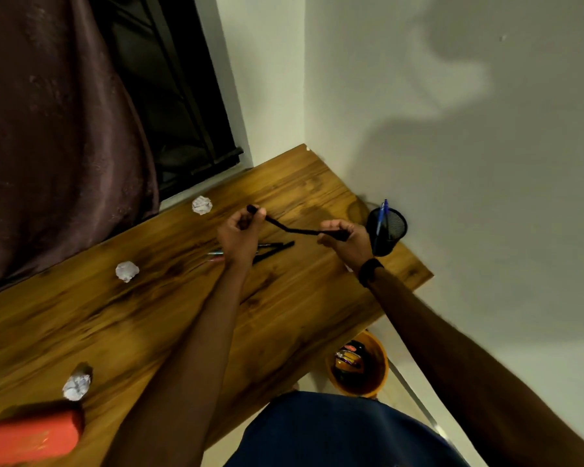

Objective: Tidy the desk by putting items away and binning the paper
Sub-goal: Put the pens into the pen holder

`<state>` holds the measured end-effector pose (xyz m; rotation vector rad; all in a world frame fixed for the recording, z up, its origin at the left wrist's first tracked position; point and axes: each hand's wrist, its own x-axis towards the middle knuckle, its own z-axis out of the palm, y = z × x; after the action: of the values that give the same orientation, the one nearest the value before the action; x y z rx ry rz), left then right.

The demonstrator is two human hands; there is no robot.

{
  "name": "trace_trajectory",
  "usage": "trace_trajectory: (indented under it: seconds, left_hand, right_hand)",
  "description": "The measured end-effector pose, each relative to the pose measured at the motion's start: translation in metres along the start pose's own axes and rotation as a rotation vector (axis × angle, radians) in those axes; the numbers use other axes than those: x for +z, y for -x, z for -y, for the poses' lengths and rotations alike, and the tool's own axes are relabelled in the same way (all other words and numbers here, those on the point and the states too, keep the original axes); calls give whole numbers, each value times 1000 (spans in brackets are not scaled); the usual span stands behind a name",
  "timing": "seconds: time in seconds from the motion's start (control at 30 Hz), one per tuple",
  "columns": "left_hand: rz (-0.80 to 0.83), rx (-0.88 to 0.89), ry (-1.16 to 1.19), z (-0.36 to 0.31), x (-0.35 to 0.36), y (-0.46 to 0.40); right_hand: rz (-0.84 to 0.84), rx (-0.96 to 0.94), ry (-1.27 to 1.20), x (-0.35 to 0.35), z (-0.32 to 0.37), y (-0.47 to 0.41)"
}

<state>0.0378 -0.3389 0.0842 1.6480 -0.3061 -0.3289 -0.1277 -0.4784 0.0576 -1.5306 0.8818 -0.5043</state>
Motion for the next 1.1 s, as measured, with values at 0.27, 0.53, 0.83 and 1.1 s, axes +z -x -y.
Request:
trace_trajectory:
  seconds: [0.27, 0.53, 0.83, 1.1]
  left_hand:
    - [152, 98, 77, -48, 97, 4]
    - [425, 145, 5, -51, 185, 21]
    - [565, 233, -460, -5, 201, 36]
    - [551, 221, -606, 5, 203, 43]
  right_hand:
    - [-481, -90, -2, -75, 24, -8]
    - [-599, -261, 281, -124, 21, 8]
    - [-451, -153, 595, -119, -10, 2]
    - [-380, -65, 770, -111, -12, -5]
